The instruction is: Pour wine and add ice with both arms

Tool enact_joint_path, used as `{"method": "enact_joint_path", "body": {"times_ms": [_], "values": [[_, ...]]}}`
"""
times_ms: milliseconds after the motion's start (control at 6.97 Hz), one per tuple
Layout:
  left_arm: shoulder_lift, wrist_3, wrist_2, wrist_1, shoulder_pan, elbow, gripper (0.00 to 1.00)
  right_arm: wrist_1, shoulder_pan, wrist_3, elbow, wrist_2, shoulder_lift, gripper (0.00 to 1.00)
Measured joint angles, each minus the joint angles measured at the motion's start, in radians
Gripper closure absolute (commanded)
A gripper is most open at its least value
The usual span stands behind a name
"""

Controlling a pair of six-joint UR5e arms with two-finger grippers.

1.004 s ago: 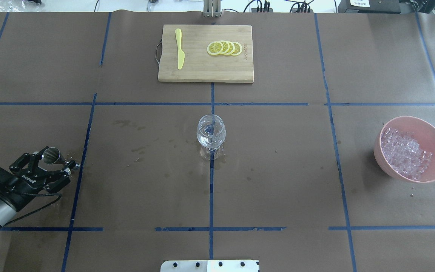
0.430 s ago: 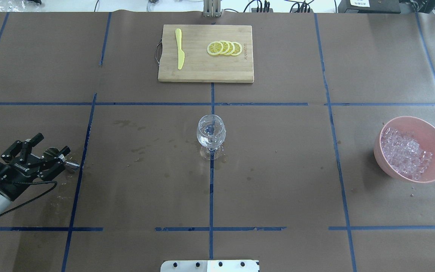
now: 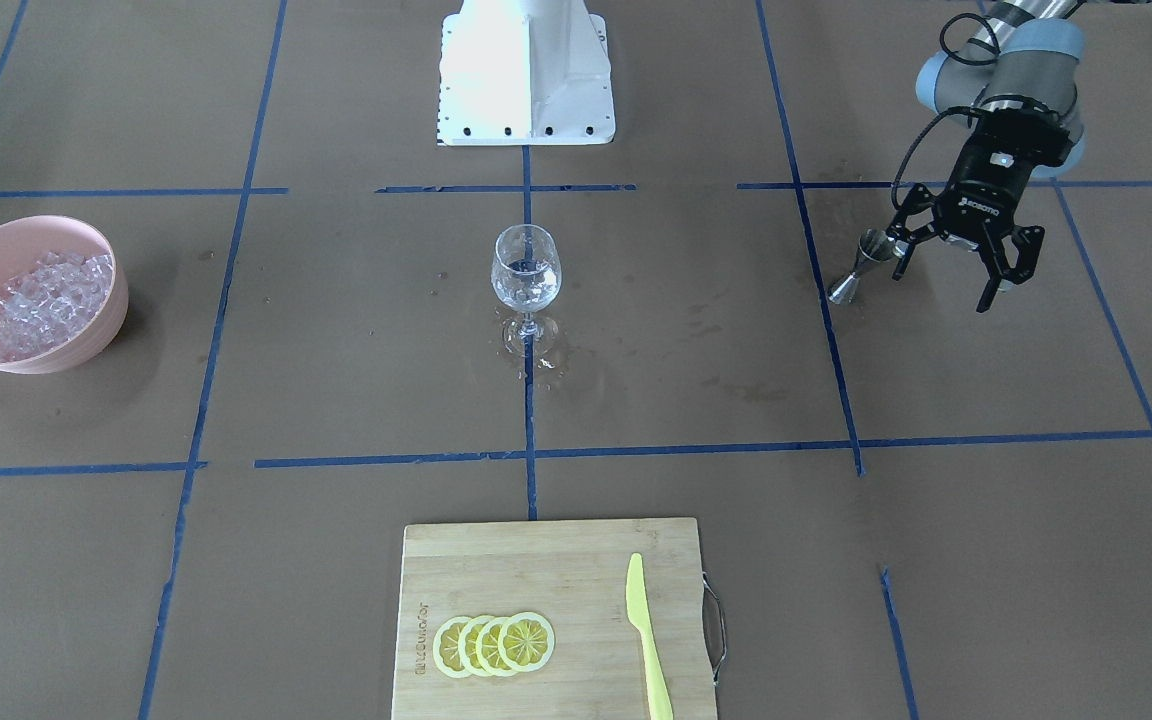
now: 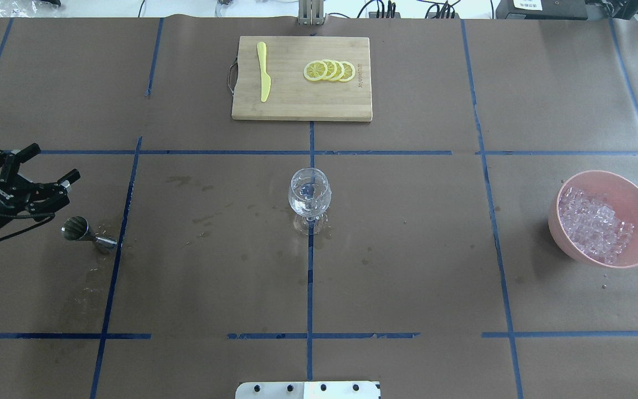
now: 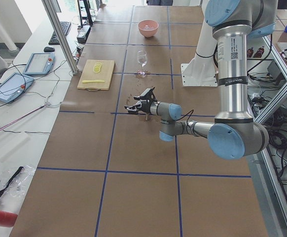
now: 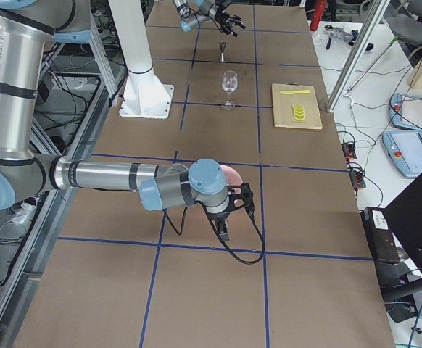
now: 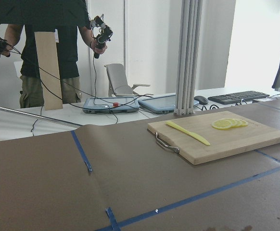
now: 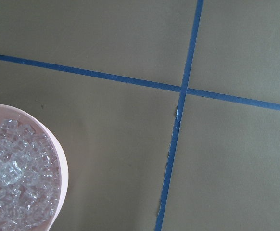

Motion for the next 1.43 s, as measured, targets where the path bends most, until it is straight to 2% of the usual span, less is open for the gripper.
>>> {"method": "enact_joint_path", "body": {"times_ms": [143, 287, 430, 574, 861, 1004, 1148, 1434], "values": [[-0.016, 0.046, -0.193, 0.094, -0.149, -0.008, 0.00, 0.000, 0.000, 0.000, -0.001, 0.000, 0.002, 0.00], [-0.057, 0.105, -0.369, 0.254, -0.307, -0.029, 0.00, 0.000, 0.000, 0.000, -0.002, -0.001, 0.003, 0.00], [-0.102, 0.179, -0.484, 0.442, -0.439, -0.060, 0.00, 0.000, 0.000, 0.000, -0.002, 0.000, 0.003, 0.00], [-0.133, 0.282, -0.536, 0.610, -0.542, -0.084, 0.00, 0.000, 0.000, 0.000, -0.002, 0.000, 0.003, 0.00], [-0.159, 0.474, -0.586, 0.847, -0.712, -0.105, 0.00, 0.000, 0.000, 0.000, -0.001, 0.000, 0.003, 0.00], [-0.175, 0.521, -0.645, 0.971, -0.792, -0.109, 0.00, 0.000, 0.000, 0.000, 0.000, 0.000, 0.003, 0.00], [-0.188, 0.539, -0.701, 1.091, -0.852, -0.104, 0.00, 0.000, 0.000, 0.000, 0.000, 0.000, 0.003, 0.00], [-0.189, 0.552, -0.764, 1.342, -0.898, -0.091, 0.00, 0.000, 0.000, 0.000, -0.001, 0.000, 0.003, 0.00]]}}
